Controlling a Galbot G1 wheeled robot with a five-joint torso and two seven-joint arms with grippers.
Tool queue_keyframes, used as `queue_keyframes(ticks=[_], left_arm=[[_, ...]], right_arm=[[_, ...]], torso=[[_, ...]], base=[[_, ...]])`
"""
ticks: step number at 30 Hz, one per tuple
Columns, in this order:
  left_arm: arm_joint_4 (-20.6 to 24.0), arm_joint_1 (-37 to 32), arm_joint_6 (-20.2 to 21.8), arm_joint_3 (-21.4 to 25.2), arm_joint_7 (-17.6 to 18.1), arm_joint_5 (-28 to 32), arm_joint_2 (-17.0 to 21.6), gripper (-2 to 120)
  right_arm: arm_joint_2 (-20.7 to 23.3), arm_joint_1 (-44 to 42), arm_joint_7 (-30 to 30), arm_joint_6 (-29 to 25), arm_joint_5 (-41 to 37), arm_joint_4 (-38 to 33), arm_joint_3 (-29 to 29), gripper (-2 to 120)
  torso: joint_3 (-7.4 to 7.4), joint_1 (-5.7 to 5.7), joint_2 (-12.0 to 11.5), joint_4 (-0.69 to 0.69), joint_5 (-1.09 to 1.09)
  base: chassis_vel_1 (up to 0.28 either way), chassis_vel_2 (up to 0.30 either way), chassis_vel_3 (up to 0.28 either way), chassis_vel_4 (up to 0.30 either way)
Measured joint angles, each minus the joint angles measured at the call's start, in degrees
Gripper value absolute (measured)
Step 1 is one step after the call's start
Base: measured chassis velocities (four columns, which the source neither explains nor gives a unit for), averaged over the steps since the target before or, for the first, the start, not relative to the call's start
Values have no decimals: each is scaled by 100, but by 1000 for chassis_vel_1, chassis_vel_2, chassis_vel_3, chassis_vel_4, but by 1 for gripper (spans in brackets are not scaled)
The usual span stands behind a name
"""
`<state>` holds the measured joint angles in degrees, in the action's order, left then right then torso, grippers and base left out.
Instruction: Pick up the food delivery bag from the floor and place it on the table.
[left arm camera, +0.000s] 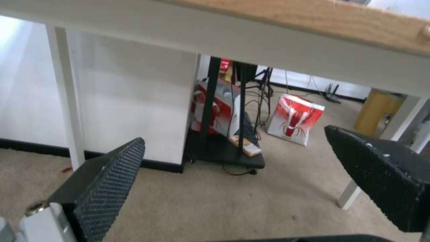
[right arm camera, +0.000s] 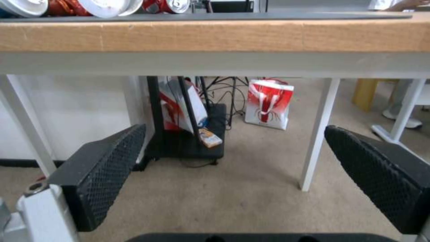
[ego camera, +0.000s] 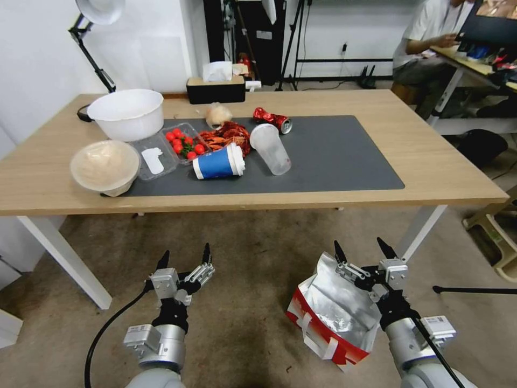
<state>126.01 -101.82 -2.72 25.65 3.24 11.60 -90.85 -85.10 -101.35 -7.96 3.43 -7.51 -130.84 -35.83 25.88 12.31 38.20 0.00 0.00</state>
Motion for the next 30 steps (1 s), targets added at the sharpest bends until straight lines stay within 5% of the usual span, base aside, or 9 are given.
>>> queue_keyframes(ticks=[30], left_arm=[[-81, 13, 0, 27, -37, -67, 11, 100]], right_arm=[[14, 95, -19, -16, -35, 107, -1, 100]], torso=[[-441, -278, -720, 0, 0]], base=[[0, 0, 0, 0]])
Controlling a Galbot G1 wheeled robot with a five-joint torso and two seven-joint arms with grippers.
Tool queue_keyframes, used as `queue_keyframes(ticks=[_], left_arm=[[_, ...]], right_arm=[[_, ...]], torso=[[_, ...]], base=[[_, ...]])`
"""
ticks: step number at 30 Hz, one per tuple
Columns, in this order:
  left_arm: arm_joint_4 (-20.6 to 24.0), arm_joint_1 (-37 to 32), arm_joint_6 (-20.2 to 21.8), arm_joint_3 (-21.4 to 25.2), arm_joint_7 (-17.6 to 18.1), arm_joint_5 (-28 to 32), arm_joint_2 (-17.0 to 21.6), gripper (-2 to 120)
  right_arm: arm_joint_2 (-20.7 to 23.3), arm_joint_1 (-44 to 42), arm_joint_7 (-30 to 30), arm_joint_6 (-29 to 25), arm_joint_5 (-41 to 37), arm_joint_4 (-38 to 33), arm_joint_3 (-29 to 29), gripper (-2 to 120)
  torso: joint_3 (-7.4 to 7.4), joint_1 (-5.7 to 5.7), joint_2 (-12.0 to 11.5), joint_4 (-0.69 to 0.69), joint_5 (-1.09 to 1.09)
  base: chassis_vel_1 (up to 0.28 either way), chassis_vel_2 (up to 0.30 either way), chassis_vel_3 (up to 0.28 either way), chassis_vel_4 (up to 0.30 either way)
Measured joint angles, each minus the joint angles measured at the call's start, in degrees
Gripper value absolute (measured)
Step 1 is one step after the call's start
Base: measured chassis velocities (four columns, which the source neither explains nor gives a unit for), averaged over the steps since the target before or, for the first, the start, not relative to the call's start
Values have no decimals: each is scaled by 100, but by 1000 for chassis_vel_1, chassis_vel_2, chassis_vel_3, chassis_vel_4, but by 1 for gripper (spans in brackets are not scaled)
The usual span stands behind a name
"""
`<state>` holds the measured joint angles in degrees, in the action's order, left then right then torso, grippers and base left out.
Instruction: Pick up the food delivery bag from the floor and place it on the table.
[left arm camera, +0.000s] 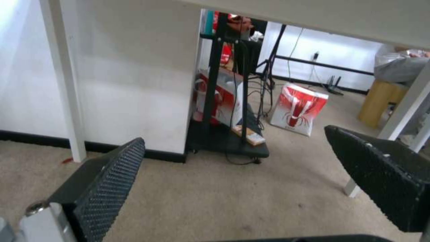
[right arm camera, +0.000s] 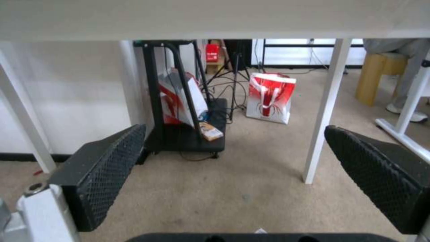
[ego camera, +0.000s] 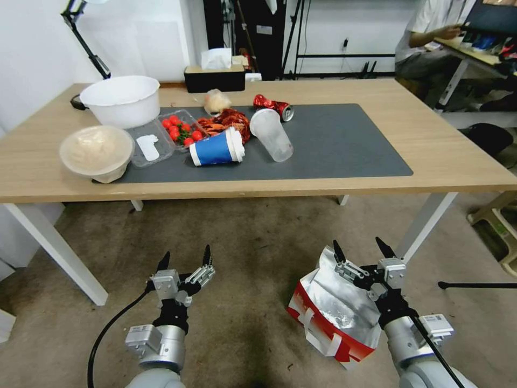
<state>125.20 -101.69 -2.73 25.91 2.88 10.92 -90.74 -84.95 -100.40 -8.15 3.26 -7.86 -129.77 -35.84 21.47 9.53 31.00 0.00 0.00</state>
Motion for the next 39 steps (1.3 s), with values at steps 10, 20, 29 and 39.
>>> queue_keyframes(ticks=[10, 20, 29, 39], left_arm=[[-13, -45, -15, -2, -1, -29, 12, 100], [-1, -96, -11, 1, -12, -47, 44, 100], [4, -79, -9, 14, -12, -38, 36, 100], [-5, -96, -10, -9, -16, -33, 27, 100]], right_arm=[[9, 73, -7, -12, -17, 41, 0, 100], [25, 157, -2, -25, -67, 139, 9, 100], [30, 180, 0, -25, -72, 163, 12, 100], [13, 147, -6, -58, -23, 165, 10, 100]], torso=[[-132, -82, -214, 0, 0], [-290, -169, -460, 0, 0], [-427, -244, -670, 0, 0], [-580, -319, -902, 0, 0]], base=[[0, 0, 0, 0], [0, 0, 0, 0], [0, 0, 0, 0], [0, 0, 0, 0]])
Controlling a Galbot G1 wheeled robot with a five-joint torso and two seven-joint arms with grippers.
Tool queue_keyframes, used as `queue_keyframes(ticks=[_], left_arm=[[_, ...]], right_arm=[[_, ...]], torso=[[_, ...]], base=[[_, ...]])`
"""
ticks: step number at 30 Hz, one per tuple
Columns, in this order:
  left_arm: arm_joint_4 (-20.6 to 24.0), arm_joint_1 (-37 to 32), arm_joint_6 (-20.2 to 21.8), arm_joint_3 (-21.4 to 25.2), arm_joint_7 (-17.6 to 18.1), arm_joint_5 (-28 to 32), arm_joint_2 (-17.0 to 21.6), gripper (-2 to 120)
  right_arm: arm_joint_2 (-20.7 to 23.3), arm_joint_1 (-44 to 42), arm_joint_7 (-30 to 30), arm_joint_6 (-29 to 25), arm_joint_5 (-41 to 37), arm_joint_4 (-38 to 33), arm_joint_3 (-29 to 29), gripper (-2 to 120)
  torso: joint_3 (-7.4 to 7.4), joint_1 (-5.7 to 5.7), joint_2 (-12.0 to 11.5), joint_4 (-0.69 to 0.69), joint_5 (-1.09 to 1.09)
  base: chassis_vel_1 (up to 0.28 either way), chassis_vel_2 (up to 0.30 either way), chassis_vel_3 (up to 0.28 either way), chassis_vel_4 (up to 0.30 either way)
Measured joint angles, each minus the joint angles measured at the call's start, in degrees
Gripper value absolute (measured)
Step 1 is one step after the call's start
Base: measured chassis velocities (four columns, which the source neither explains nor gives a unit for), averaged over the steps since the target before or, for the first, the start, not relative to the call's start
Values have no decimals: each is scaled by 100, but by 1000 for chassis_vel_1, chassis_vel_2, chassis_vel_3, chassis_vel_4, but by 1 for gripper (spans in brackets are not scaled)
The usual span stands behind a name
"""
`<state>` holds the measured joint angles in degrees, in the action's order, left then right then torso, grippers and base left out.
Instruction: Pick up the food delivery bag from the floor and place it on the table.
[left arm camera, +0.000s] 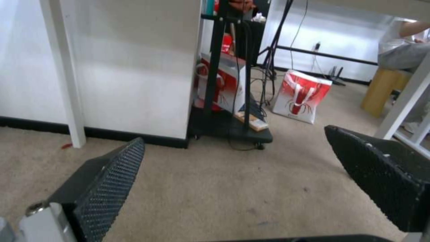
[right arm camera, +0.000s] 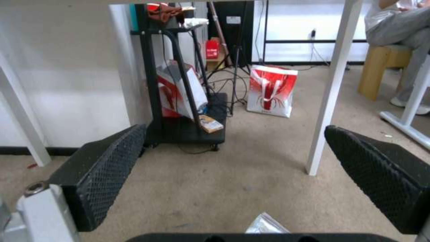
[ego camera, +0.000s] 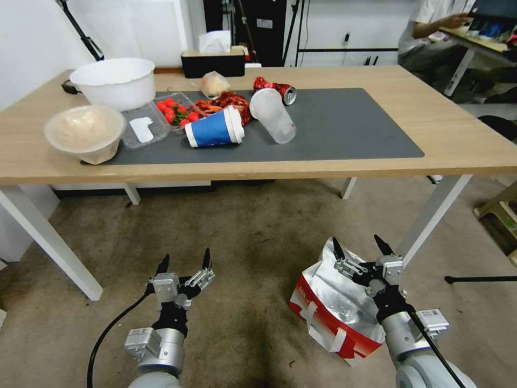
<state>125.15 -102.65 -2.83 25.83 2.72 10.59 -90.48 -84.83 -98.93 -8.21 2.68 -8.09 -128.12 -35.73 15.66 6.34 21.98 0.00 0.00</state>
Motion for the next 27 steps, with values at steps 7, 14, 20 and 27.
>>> queue_keyframes(ticks=[7, 14, 20, 27], left_arm=[[5, -8, 0, -20, -5, -5, 6, 100], [-2, -12, -2, -15, -5, -7, 17, 100], [-12, -7, -8, -11, -5, -9, 17, 100], [-21, 0, -12, -10, 1, -7, 25, 100]], right_arm=[[-2, -27, -10, -8, 12, -82, -5, 100], [16, -12, -10, -11, -2, -89, -26, 100], [12, -6, -10, -15, -2, -71, -26, 100], [12, -3, -10, -16, -2, -59, -28, 100]], torso=[[-98, -46, -140, 0, 0], [-192, -94, -283, 0, 0], [-306, -144, -447, 0, 0], [-416, -193, -608, 0, 0]], base=[[0, 0, 0, 0], [0, 0, 0, 0], [0, 0, 0, 0], [0, 0, 0, 0]])
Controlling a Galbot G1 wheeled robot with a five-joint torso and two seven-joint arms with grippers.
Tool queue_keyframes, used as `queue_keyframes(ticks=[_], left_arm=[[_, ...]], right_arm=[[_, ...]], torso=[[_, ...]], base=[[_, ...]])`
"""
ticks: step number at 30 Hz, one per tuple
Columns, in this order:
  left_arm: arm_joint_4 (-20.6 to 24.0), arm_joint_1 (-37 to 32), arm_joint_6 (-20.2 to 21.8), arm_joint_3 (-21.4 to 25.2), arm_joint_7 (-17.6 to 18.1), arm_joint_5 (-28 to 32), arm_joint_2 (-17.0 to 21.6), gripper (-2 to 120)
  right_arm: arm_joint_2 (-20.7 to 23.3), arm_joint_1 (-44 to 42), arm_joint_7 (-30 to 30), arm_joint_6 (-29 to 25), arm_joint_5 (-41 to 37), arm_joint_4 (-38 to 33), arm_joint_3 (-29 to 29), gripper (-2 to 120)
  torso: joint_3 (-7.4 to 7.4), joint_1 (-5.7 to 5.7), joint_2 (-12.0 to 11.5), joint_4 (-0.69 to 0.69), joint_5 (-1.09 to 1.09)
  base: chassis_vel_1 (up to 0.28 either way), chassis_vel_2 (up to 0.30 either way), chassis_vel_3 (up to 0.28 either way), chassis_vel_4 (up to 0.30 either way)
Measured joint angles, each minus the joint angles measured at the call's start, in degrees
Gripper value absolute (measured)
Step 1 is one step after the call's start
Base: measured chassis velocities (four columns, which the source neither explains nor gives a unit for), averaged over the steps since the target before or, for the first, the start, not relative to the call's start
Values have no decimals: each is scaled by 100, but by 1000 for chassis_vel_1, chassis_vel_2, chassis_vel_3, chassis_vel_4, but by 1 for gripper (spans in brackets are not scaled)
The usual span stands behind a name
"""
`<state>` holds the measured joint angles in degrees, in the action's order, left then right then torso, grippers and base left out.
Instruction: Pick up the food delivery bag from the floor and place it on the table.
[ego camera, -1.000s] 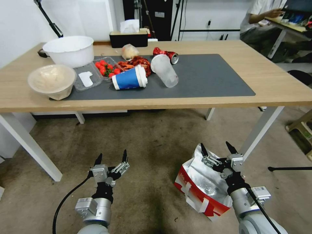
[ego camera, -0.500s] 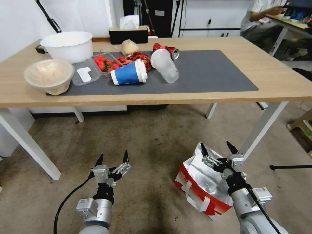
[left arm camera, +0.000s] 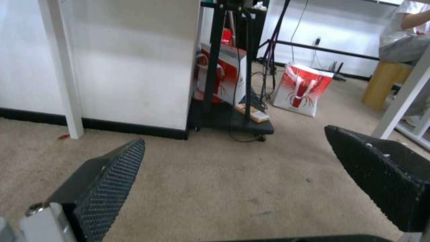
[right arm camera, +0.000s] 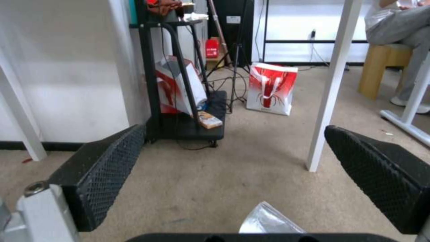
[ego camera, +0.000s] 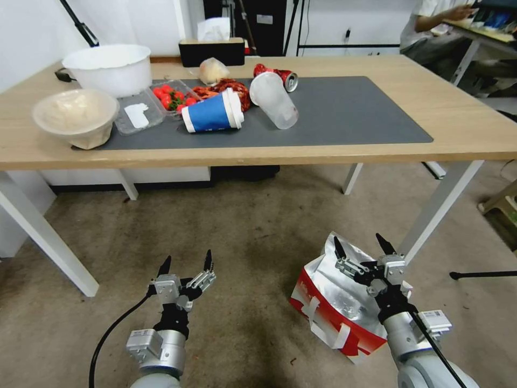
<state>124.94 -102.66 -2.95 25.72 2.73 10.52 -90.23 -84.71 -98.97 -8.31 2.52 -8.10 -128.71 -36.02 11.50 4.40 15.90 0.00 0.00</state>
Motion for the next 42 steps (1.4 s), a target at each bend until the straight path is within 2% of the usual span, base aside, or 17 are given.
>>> queue_keyframes(ticks=[12, 42], left_arm=[[0, 2, -26, 1, 15, 13, 22, 100], [40, -12, -81, 3, -1, 1, 138, 100]], right_arm=[[-5, -12, 0, -17, 0, 10, -13, 100], [-91, -73, -4, -25, 40, -110, -21, 100]], torso=[[-170, -63, -233, 0, 0], [-743, -198, -941, 0, 0]], base=[[0, 0, 0, 0], [0, 0, 0, 0]])
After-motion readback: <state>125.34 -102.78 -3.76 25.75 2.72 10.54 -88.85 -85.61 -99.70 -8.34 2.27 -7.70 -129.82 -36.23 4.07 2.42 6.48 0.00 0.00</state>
